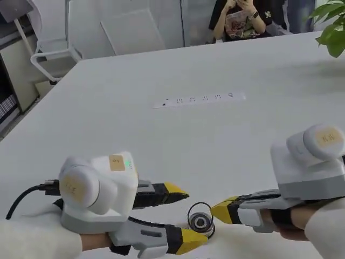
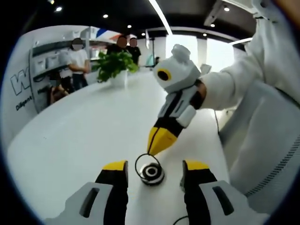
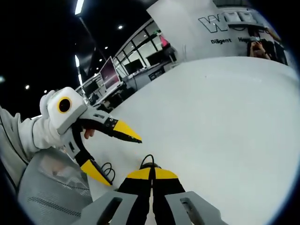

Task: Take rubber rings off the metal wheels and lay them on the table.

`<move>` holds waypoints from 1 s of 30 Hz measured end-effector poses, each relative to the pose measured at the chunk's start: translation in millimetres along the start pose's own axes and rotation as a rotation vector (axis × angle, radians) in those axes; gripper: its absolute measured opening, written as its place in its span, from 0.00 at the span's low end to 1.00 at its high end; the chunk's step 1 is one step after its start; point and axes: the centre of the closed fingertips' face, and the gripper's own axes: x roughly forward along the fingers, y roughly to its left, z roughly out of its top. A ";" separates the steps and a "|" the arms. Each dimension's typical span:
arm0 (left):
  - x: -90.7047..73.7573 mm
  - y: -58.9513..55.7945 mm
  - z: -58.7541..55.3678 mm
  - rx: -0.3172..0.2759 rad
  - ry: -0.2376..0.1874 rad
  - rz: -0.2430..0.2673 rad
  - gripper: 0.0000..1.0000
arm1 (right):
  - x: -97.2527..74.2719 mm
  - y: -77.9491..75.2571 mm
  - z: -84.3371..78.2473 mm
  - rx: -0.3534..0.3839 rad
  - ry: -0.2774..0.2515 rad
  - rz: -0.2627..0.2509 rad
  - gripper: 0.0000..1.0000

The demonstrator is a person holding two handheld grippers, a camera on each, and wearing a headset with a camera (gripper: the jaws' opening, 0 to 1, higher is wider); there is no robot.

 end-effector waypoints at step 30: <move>-82.6 -9.9 38.5 0.075 -0.049 0.056 0.92 | -27.3 54.2 15.4 -0.151 -0.006 0.135 0.00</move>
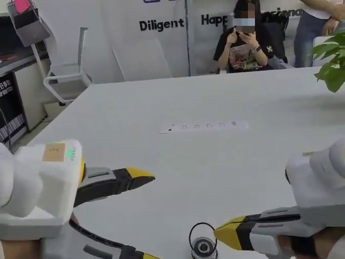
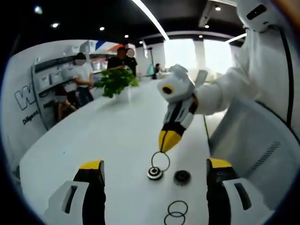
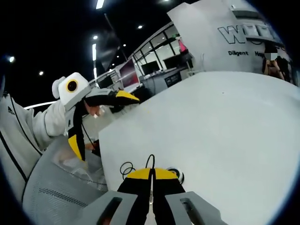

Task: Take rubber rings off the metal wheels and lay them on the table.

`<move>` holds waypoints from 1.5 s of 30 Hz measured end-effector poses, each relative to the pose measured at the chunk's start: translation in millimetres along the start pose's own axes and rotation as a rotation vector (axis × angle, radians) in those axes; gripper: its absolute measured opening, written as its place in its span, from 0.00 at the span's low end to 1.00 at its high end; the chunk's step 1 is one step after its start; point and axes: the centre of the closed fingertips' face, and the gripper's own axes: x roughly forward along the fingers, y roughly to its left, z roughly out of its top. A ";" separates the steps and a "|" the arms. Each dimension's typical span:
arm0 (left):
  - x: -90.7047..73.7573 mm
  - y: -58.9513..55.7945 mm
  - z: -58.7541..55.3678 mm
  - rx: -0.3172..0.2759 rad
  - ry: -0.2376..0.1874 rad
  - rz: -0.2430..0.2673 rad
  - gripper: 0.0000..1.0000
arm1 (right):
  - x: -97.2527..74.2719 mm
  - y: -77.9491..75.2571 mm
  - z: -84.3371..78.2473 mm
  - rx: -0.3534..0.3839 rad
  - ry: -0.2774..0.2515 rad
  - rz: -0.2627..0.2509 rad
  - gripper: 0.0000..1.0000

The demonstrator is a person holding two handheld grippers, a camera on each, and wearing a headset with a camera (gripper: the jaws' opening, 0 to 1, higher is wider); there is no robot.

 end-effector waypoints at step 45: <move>-134.9 -18.3 -81.8 -0.315 -0.038 0.424 1.00 | 26.8 74.0 30.9 -0.133 0.092 0.147 0.00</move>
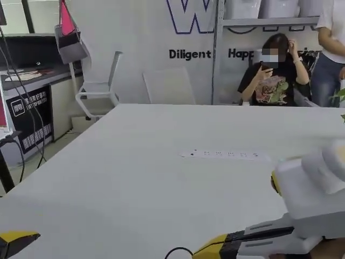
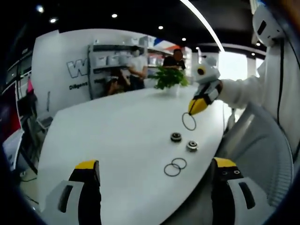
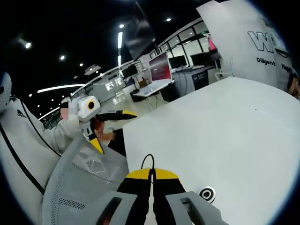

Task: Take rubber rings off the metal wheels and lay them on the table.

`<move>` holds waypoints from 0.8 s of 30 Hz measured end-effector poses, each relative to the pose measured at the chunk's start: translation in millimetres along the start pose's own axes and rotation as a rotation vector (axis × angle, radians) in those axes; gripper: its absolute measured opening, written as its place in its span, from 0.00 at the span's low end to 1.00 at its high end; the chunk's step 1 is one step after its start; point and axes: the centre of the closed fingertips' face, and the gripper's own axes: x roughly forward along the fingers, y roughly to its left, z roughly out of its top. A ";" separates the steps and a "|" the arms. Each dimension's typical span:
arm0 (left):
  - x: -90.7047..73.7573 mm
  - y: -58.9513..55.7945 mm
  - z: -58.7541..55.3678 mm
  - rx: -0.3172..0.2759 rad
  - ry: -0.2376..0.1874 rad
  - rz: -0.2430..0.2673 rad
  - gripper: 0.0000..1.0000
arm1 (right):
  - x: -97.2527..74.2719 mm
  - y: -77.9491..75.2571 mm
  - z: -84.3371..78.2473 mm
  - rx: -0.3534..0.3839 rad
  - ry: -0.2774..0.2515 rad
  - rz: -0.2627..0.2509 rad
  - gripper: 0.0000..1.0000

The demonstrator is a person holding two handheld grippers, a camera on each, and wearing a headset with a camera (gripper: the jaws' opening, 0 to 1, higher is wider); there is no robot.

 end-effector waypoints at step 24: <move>5.0 -4.1 -10.8 -0.010 0.038 -0.001 1.00 | 59.7 -3.6 -46.8 0.008 0.187 0.054 0.00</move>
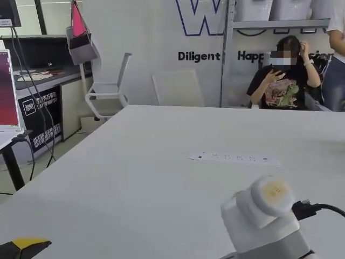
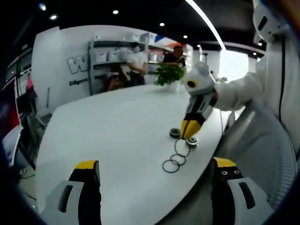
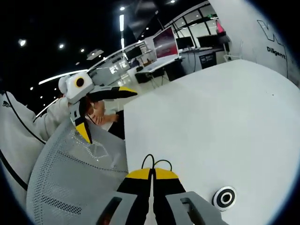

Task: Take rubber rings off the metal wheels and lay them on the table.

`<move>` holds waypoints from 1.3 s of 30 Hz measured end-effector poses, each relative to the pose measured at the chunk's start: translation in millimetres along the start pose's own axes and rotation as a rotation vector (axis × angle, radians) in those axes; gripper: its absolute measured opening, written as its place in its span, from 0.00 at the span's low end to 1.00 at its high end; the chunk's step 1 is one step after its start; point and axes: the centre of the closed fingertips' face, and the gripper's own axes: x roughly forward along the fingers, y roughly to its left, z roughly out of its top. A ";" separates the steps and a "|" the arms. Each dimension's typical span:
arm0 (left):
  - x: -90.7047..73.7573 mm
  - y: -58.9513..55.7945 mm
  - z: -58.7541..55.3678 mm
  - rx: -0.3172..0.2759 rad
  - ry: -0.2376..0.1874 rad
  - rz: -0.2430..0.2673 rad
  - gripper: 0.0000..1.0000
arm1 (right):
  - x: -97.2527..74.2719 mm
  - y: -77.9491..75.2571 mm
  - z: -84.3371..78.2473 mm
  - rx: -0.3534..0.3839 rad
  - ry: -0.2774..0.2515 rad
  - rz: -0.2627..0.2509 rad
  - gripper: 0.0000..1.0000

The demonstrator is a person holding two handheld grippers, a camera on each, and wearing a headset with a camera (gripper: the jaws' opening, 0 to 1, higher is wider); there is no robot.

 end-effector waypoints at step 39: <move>15.4 -7.9 -27.8 -0.018 0.125 -0.062 0.98 | 24.8 -20.2 -53.3 -0.049 0.122 -0.119 0.05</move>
